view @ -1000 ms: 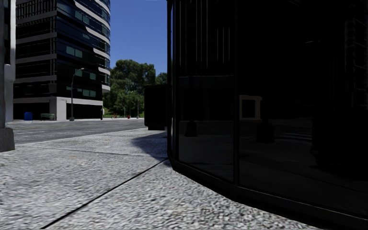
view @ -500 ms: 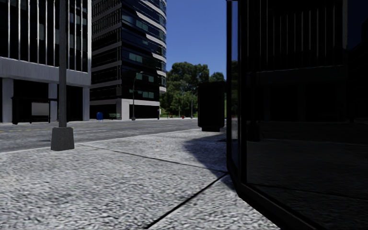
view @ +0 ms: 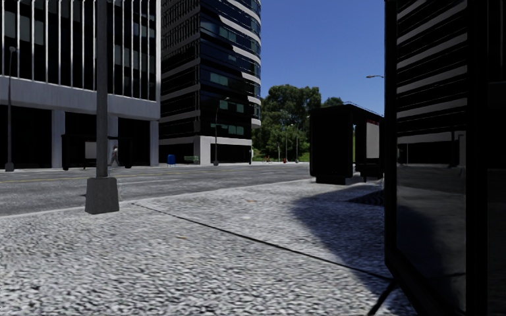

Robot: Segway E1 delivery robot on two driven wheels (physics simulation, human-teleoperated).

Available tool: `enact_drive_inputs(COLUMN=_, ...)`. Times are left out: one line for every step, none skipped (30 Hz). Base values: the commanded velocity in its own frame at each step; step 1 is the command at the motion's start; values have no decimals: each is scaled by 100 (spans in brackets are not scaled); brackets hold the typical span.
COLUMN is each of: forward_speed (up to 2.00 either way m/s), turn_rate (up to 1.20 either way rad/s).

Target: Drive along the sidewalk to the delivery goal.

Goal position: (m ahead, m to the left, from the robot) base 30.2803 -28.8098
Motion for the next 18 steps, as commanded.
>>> enact_drive_inputs(forward_speed=200, turn_rate=0)
enact_drive_inputs(forward_speed=200, turn_rate=0)
enact_drive_inputs(forward_speed=200, turn_rate=0)
enact_drive_inputs(forward_speed=200, turn_rate=0)
enact_drive_inputs(forward_speed=200, turn_rate=0)
enact_drive_inputs(forward_speed=200, turn_rate=0)
enact_drive_inputs(forward_speed=200, turn_rate=0)
enact_drive_inputs(forward_speed=200, turn_rate=0)
enact_drive_inputs(forward_speed=200, turn_rate=0)
enact_drive_inputs(forward_speed=200, turn_rate=0)
enact_drive_inputs(forward_speed=200, turn_rate=0)
enact_drive_inputs(forward_speed=200, turn_rate=0)
enact_drive_inputs(forward_speed=200, turn_rate=-2)
enact_drive_inputs(forward_speed=200, turn_rate=-13)
enact_drive_inputs(forward_speed=200, turn_rate=-13)
enact_drive_inputs(forward_speed=200, turn_rate=-18)
enact_drive_inputs(forward_speed=200, turn_rate=-23)
enact_drive_inputs(forward_speed=200, turn_rate=-26)
